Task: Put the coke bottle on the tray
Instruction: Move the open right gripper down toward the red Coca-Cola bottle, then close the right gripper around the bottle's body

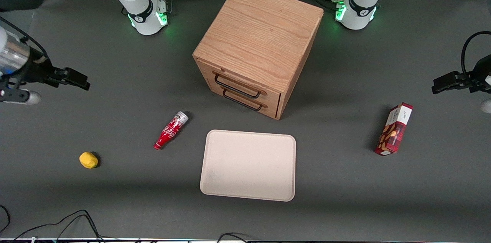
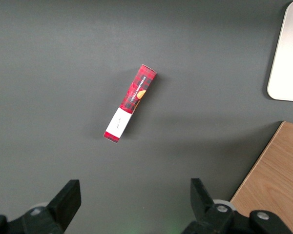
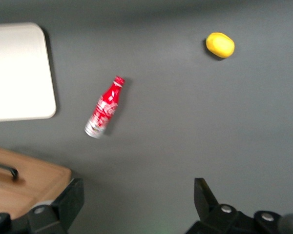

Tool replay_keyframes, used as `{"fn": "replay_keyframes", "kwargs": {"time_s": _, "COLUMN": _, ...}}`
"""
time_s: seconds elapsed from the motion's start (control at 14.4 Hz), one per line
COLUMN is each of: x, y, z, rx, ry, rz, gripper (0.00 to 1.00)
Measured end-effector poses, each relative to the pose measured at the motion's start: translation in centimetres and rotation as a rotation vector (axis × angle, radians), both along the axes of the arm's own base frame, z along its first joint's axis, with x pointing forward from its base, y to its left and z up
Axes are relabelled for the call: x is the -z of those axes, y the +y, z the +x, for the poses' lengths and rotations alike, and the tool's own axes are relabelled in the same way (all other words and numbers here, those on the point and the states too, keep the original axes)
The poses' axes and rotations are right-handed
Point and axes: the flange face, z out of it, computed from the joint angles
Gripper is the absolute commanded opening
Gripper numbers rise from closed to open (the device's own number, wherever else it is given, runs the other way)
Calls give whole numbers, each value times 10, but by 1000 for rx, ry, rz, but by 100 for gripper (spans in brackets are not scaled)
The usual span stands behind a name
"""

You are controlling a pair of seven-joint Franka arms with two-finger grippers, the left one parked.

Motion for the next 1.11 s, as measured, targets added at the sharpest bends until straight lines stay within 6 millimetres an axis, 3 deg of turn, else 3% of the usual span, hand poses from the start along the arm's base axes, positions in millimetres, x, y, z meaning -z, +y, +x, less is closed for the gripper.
{"fn": "replay_keyframes", "kwargs": {"time_s": 0.21, "x": 56, "y": 44, "z": 26, "rx": 137, "ry": 1, "rz": 15, "gripper": 100}}
{"fn": "replay_keyframes", "kwargs": {"time_s": 0.35, "x": 108, "y": 68, "z": 37, "rx": 228, "ry": 5, "rz": 28, "gripper": 100}}
{"fn": "replay_keyframes", "kwargs": {"time_s": 0.55, "x": 195, "y": 101, "z": 36, "rx": 358, "ry": 33, "rz": 42, "gripper": 100}}
{"fn": "replay_keyframes", "kwargs": {"time_s": 0.9, "x": 311, "y": 106, "z": 14, "rx": 471, "ry": 46, "rz": -1, "gripper": 100}}
{"fn": "replay_keyframes", "kwargs": {"time_s": 1.11, "x": 360, "y": 108, "z": 8, "rx": 492, "ry": 42, "rz": -10, "gripper": 100}}
